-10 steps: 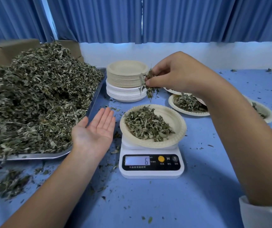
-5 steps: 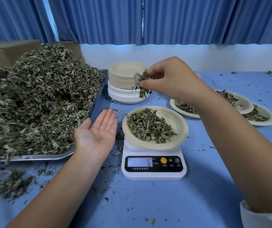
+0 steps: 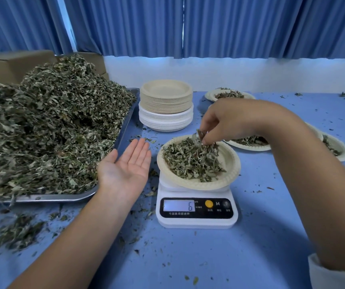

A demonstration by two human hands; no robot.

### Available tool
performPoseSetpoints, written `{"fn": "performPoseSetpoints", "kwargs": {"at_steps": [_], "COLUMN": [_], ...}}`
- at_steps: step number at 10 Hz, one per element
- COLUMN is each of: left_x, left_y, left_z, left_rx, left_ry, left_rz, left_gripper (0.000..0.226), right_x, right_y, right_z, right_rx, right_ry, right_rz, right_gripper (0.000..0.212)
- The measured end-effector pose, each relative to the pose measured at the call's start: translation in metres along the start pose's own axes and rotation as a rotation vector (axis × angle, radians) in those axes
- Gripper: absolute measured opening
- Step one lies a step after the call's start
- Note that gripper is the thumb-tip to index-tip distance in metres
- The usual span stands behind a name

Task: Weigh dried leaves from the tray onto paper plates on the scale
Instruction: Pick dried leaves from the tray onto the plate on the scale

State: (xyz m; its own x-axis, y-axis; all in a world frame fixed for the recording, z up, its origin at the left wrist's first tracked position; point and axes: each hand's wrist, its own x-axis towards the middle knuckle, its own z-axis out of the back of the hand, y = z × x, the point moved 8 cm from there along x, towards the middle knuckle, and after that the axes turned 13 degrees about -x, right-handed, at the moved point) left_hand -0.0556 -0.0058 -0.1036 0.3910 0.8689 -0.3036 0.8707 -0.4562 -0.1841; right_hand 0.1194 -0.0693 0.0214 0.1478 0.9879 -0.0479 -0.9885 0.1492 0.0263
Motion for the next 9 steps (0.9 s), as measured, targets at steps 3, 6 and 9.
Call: {"fn": "performPoseSetpoints", "kwargs": {"at_steps": [3,6,9], "left_x": [0.001,0.001,0.000], "left_y": [0.000,-0.001,0.000], "left_z": [0.001,0.001,0.000], "left_rx": [0.018,0.011,0.012], "left_ry": [0.003,-0.001,-0.001], "left_rz": [-0.006,-0.004,-0.005], "left_gripper": [0.050,0.050,0.050], "right_x": [0.002,-0.002,-0.008], "right_y": [-0.002,-0.009,-0.014], "right_z": [-0.002,0.020,0.026], "right_rx": [-0.057,0.076,0.057], "right_ry": [-0.026,-0.200,-0.204], "right_rz": [-0.019,-0.036,-0.058], "right_gripper": [0.006,0.007,0.005]}}
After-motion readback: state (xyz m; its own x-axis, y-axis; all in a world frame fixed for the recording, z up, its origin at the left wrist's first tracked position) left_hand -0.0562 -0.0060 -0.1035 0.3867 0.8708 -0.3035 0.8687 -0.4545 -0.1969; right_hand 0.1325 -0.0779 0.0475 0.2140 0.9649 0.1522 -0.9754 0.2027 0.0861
